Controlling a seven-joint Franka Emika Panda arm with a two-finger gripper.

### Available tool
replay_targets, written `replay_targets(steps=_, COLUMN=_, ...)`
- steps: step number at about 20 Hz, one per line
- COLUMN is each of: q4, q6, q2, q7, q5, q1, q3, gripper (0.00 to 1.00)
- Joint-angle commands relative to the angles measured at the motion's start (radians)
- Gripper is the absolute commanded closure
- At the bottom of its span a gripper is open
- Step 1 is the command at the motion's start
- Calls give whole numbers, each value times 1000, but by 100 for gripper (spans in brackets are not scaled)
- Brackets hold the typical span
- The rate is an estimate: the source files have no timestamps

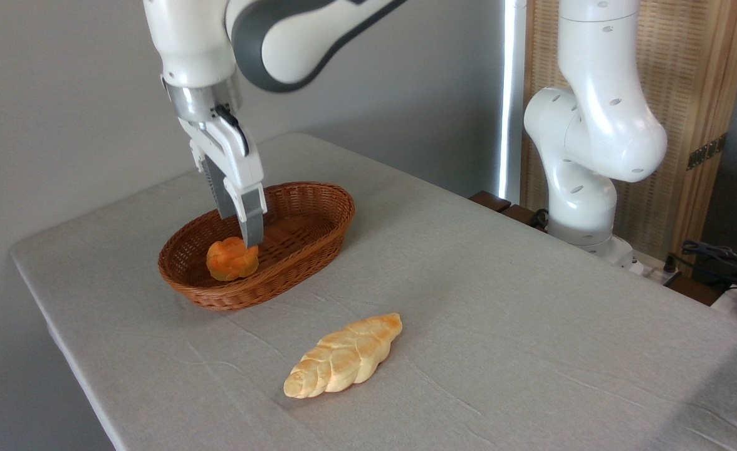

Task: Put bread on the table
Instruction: 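Lower the gripper into the basket and close it on the round roll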

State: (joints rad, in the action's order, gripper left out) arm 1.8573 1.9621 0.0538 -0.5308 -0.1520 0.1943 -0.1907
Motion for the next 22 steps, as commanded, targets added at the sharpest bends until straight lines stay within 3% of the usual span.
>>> replay_targets(steps=1, q4=66, q6=121, q2=7, q7=48, q5=-32, q1=-3, q3=-23, gripper=0)
replay_targets(steps=3, q4=66, q6=159, q2=24, q7=48, q5=-85, q1=-1, q3=-23, gripper=0)
replay_targets(steps=10, q4=57, q6=254, q2=113, q7=48, q5=-81, q1=22, q3=-24, gripper=0)
replay_targets(steps=16, q4=59, q6=250, q2=115, q7=38, q5=-77, q1=25, q3=-35, gripper=0)
replay_targets(steps=17, q4=57, q6=250, q2=113, q7=37, q5=-66, q1=25, q3=-33, gripper=12)
replay_targets(steps=18, q4=57, q6=250, q2=112, q7=35, q5=-52, q1=22, q3=-33, gripper=39)
replay_targets(steps=19, q4=57, q6=250, q2=109, q7=34, q5=-50, q1=22, q3=-32, gripper=60)
replay_targets(steps=22, q4=57, q6=247, q2=104, q7=32, q5=-49, q1=22, q3=-30, gripper=64)
